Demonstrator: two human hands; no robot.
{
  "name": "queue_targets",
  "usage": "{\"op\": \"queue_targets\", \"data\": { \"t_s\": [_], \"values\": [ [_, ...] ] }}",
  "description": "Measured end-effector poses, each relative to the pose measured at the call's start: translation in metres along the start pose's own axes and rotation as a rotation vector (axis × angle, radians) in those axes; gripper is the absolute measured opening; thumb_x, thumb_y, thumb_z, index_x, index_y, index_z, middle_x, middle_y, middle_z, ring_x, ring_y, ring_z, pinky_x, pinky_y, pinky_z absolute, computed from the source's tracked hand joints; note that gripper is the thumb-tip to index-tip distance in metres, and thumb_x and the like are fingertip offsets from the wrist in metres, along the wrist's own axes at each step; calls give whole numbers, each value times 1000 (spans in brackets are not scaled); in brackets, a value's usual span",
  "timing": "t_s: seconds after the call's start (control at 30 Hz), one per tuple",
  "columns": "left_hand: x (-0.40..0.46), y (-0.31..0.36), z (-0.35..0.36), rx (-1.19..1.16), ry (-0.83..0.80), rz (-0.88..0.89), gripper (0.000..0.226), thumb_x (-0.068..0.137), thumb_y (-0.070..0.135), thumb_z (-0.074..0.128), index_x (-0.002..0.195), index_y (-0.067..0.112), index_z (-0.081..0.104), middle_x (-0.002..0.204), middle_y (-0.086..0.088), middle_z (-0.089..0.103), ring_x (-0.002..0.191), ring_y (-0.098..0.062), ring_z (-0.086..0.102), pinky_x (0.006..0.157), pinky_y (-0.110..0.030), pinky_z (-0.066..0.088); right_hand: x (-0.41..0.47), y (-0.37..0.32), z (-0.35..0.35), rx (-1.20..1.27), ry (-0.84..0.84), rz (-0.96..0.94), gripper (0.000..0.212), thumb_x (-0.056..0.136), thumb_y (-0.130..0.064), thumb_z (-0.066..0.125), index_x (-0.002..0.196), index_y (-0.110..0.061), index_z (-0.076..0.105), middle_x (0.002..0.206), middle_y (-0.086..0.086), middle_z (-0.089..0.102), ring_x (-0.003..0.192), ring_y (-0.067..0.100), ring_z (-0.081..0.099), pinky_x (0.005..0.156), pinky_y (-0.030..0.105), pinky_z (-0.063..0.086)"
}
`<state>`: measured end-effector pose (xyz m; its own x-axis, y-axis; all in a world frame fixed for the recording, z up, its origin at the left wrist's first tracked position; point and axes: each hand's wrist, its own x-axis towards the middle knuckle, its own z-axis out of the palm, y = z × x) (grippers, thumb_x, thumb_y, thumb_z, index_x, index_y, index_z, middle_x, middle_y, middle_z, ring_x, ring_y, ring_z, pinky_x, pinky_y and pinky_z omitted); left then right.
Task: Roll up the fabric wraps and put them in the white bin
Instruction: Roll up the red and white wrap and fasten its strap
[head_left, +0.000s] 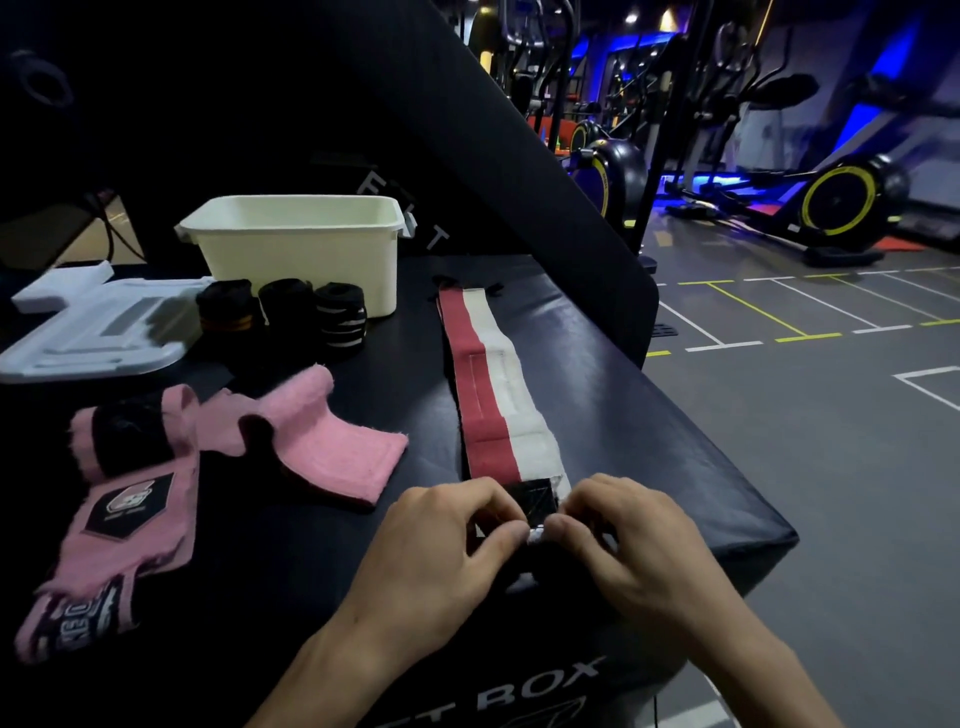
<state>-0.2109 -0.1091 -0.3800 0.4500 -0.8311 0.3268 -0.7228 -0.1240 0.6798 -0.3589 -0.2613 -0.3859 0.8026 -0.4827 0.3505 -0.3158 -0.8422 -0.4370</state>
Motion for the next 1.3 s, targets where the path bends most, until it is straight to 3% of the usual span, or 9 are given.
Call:
{"op": "queue_targets", "data": {
  "t_s": [0.2,0.3,0.43,0.53,0.63,0.77,0.93,1.07,1.3],
  "values": [
    [1,-7,3,188,60,130,16,91,52,66,91,36,69,97,23,53,96,-2,51,77,-21,47,15,-9,-1,32,-75,223,50,80,-71,53,66,-24,59,62,-8,64,61,10,60,59,34,49],
    [0,-12,1,285,5,185,31,82,64,63,97,37,67,102,24,50,93,0,50,72,-17,45,21,-14,-5,29,-116,274,48,85,-60,65,62,-18,59,59,-2,63,58,10,58,54,26,41],
    [0,-14,2,355,10,222,22,86,56,62,97,37,64,101,23,52,88,0,48,68,-14,37,21,-16,-9,86,-84,278,43,81,-52,75,63,-17,59,58,-6,65,56,1,57,50,19,39],
    [1,-15,3,359,20,242,22,90,56,56,97,37,63,101,22,54,87,-1,48,67,-16,38,17,-13,-2,168,85,197,34,76,-42,83,71,-22,55,65,-6,62,64,4,59,55,19,43],
    [3,-17,2,342,14,235,25,91,57,53,98,36,64,101,20,55,87,-3,48,68,-19,42,12,-15,11,66,170,-53,23,81,-30,80,76,-28,57,76,-16,58,75,7,56,64,24,46],
    [7,-21,3,325,-6,206,32,92,61,45,103,38,65,103,21,57,90,-1,48,72,-18,39,9,-8,18,6,224,-234,12,90,-37,67,85,-26,65,89,-19,59,83,10,53,70,30,49],
    [15,-25,2,211,-10,166,33,91,63,46,102,40,67,101,24,59,96,0,52,81,-23,47,1,8,18,52,98,-244,26,85,-47,68,108,-37,63,115,-28,53,104,6,53,83,36,51],
    [21,-29,2,129,-41,168,26,91,59,56,99,38,70,98,21,62,99,-4,56,86,-30,48,4,8,22,61,96,-225,27,85,-51,62,111,-41,59,113,-28,55,102,5,53,83,36,50],
    [51,-25,-21,164,-191,238,11,94,43,70,98,35,76,99,20,62,97,0,56,85,-12,40,9,9,21,-90,142,-318,24,93,-46,55,113,-36,64,106,-21,65,92,10,58,75,37,50]
  ]
}}
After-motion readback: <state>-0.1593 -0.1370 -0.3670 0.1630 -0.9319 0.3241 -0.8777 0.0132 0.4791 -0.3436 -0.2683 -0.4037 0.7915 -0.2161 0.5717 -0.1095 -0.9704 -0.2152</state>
